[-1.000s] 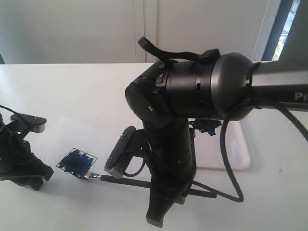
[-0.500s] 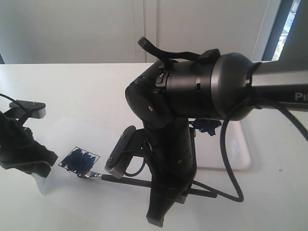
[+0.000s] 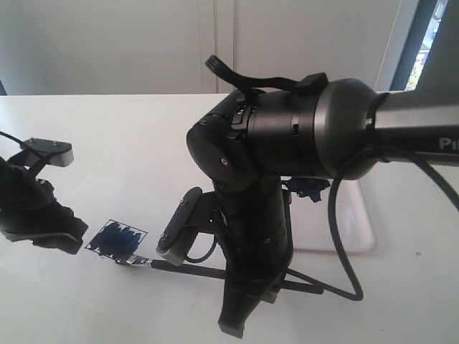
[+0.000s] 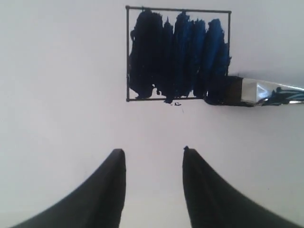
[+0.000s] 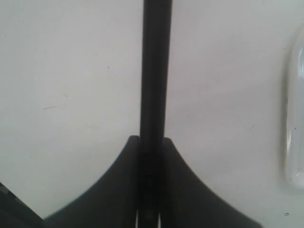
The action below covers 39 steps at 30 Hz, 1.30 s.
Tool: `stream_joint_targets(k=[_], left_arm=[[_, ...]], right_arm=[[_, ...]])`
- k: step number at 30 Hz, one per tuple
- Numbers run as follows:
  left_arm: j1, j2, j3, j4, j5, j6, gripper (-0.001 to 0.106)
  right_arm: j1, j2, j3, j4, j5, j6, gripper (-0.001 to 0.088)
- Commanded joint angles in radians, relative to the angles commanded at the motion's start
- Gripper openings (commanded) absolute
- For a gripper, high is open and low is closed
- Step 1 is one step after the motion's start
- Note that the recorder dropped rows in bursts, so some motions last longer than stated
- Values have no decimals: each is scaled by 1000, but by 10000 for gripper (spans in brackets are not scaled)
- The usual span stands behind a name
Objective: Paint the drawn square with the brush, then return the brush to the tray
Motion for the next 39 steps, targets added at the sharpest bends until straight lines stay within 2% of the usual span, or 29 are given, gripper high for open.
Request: stream_joint_targets(k=[4,12,19,25,29,39], left_arm=[[0,-22,-24,-13,40,-16,439],[-13,26,36,-12,35,-7,430],[-80,37,94,-2,-93,-19,397],[-80,124,100,4,-131,-19,397],[-80,130,100,29,-171,-19,397],[-80,178,100,62,-167,-19,397]], right_arm=[[0,0,0,0,0,4,0],[0,0,0,-2,0,16,0],[0,-15,0,-4,-8,21,0],[0,-15,0,-4,-8,21,0],[0,-14,0,-4,-10,21,0],[0,-34,-2,-4,-24,23,0]])
